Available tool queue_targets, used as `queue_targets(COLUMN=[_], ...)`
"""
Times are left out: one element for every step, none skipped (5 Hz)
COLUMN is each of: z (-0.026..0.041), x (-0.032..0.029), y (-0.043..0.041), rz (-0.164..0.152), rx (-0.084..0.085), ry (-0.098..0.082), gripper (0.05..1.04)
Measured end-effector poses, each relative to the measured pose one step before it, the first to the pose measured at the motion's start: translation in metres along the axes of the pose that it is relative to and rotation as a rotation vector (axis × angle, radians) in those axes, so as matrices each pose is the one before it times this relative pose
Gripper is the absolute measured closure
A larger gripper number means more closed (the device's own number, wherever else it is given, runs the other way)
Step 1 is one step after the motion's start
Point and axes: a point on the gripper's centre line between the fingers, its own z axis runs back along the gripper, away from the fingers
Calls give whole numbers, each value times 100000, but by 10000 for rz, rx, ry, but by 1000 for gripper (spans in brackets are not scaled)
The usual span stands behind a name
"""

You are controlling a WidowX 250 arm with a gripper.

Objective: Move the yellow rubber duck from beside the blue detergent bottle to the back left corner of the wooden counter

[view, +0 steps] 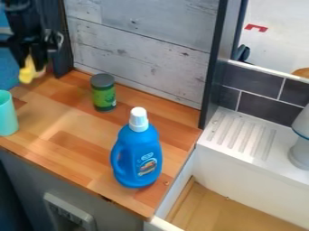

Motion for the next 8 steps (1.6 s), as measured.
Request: queue_targets(z=[-2753, -1821, -3201, -1028, -227, -318, 4011, 4289], x=[1513, 1106, 1055, 1269, 810, -765, -243, -1642], y=[280, -106, 300, -182, -659, 81, -66, -712], rz=[478, 377, 315, 146, 234, -1, -48, -287], rx=[-7, -18, 142, -119, -413, 34, 41, 304], ry=[92, -16, 142, 46, 215, 168, -889, -1011], gripper=[698, 698, 698, 698, 634, 313, 83, 79])
